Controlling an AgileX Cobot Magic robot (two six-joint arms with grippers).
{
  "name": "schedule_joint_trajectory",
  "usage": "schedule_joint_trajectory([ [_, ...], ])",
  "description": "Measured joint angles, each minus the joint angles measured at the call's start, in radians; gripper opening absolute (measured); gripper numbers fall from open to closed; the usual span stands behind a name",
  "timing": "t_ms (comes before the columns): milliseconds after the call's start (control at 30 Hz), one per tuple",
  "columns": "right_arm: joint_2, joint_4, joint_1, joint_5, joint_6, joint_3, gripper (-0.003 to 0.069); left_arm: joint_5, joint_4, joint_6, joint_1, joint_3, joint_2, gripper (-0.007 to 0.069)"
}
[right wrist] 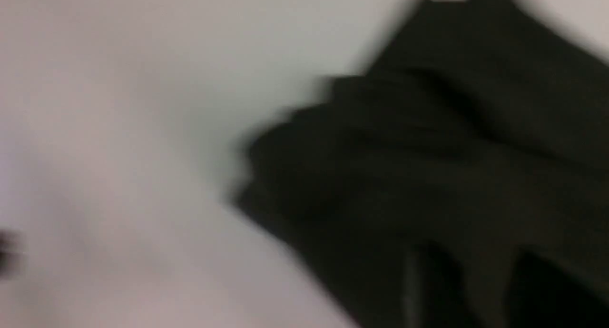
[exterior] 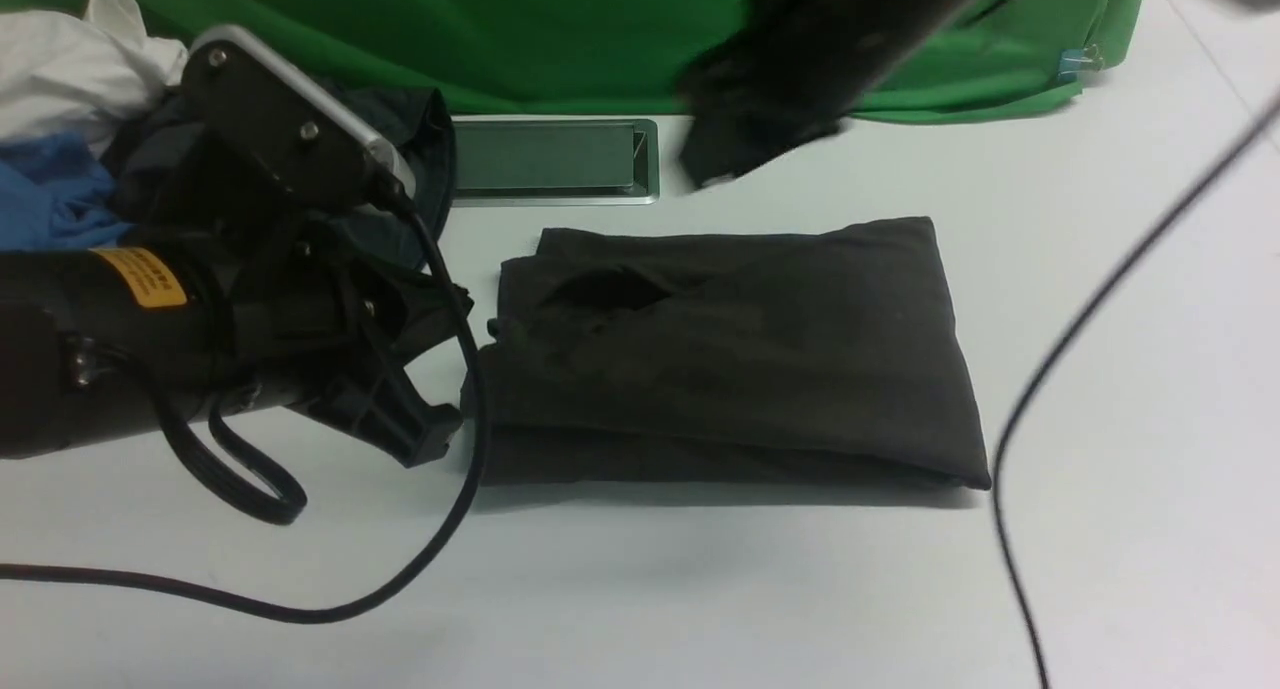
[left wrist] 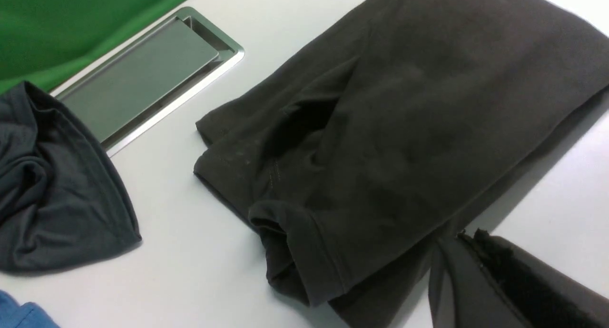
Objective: Fold a long-sleeved shirt on a white desktop.
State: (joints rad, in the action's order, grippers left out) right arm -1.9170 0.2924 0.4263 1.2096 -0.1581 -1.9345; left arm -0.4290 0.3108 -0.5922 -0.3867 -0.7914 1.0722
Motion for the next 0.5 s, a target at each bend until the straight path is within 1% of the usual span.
schedule_joint_trajectory([
  [33,0.034,-0.089,-0.002,0.001,0.025,0.024,0.0123,0.002,0.003,0.0,0.0,0.0,0.0,0.0018],
  [67,0.055,-0.14,-0.004,0.001,0.041,0.044,0.0089,0.003,0.004,0.0,0.0,0.0,0.0,0.0018],
  [100,0.065,-0.162,-0.005,0.001,0.049,0.055,0.0075,0.004,0.006,0.0,0.0,0.0,0.0,0.0018],
  [133,0.103,-0.216,-0.009,0.004,0.071,0.097,0.0045,0.011,0.007,0.0,0.0,0.0,0.0,0.0018],
  [167,0.13,-0.242,-0.014,0.005,0.085,0.147,0.0032,0.018,0.01,0.0,0.0,0.0,0.003,0.0018],
  [200,0.135,-0.242,-0.014,0.005,0.085,0.147,0.0031,0.02,0.011,0.0,0.0,0.0,0.003,0.0018],
  [233,0.173,-0.259,-0.015,0.007,0.097,0.217,0.0029,0.024,0.026,0.0,0.0,0.0,0.017,0.0018],
  [267,0.183,-0.259,-0.015,0.007,0.098,0.224,0.0028,0.024,0.027,0.0,0.0,0.0,0.017,0.0018],
  [333,0.263,-0.262,-0.013,0.006,0.123,0.329,0.0027,0.039,0.042,0.0,0.0,0.0,0.064,0.0018],
  [367,0.263,-0.262,-0.013,0.007,0.126,0.338,0.0027,0.042,0.045,0.0,0.0,0.0,0.075,0.0018],
  [500,0.442,-0.263,-0.005,-0.012,0.184,0.499,0.0027,0.071,0.062,-0.001,-0.001,-0.049,0.233,0.0018],
])
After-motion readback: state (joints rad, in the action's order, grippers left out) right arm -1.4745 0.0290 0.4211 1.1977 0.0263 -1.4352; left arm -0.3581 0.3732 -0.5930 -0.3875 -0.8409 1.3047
